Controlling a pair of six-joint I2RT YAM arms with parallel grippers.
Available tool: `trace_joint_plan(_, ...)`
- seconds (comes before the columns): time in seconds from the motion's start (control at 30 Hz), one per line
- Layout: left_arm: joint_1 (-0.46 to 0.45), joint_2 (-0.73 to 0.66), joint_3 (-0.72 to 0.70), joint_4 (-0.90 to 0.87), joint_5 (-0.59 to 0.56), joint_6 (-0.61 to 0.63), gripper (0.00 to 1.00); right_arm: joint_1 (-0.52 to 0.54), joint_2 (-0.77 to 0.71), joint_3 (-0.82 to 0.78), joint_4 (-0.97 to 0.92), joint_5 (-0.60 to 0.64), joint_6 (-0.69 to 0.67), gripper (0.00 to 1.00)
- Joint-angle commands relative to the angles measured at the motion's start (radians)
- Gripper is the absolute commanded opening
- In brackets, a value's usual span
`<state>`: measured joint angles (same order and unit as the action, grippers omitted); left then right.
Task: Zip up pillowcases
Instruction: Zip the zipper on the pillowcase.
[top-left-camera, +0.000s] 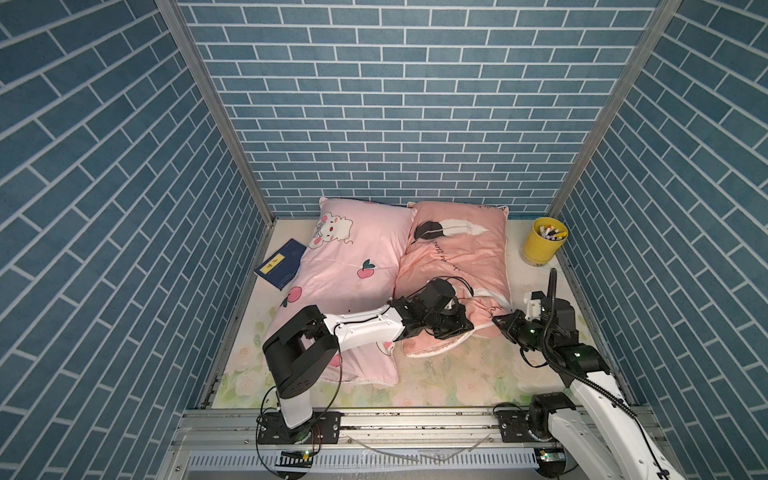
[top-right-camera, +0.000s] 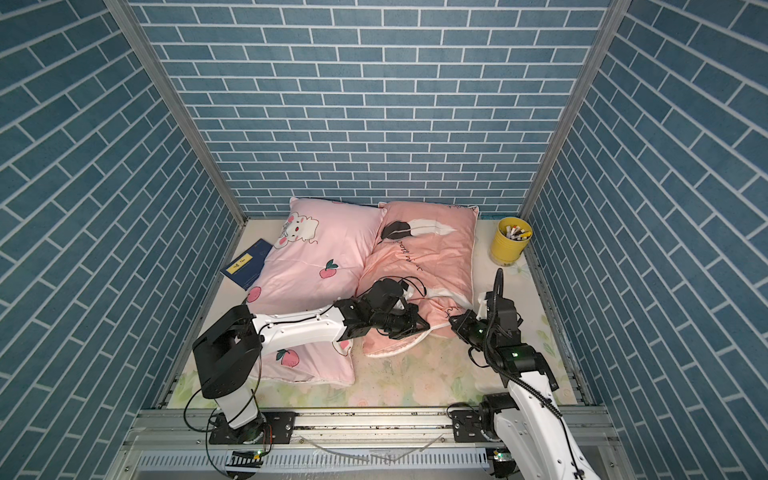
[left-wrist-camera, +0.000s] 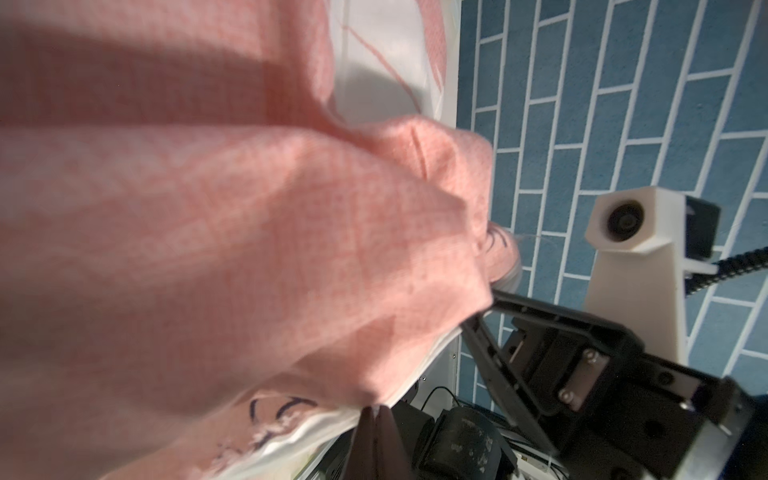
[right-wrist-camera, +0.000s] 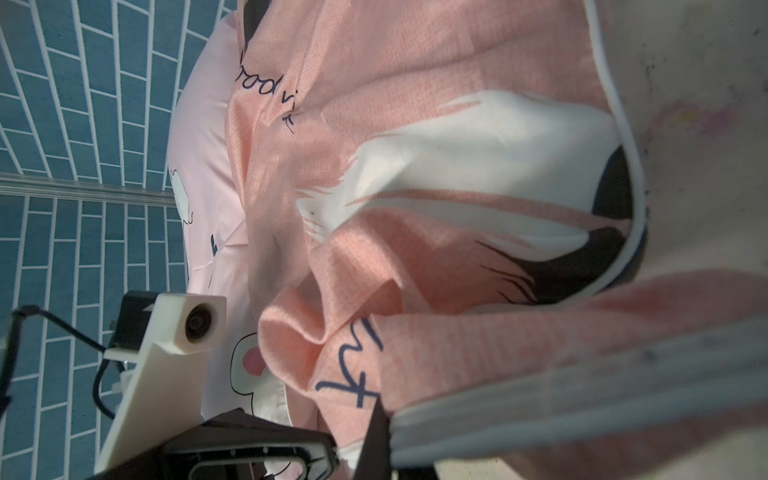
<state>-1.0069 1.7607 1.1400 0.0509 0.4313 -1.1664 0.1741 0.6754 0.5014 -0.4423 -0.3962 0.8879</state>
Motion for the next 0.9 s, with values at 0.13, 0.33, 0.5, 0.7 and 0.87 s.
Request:
trace_joint_plan(0.13,-0.004,-0.076,-0.065,-0.26,-0.019,0.15,0.0,-0.016,0.03,0.07,-0.079,0.086,-0.076,0.0)
trace_joint_plan(0.33,-0.004,-0.111,-0.109,-0.386,-0.066,0.213,0.0,-0.024,0.058,0.103,-0.093,0.102,-0.099,0.0)
trace_joint_plan(0.5,-0.002,-0.135,-0.141,-0.492,-0.13,0.277,0.0,-0.034,0.06,0.123,-0.111,0.13,-0.116,0.0)
trace_joint_plan(0.7,-0.003,-0.135,-0.17,-0.435,-0.14,0.253,0.0,-0.043,0.075,0.122,-0.098,0.093,-0.121,0.0)
trace_joint_plan(0.87,0.011,-0.088,-0.071,-0.353,-0.099,0.216,0.0,-0.047,0.115,0.126,-0.053,-0.102,-0.144,0.33)
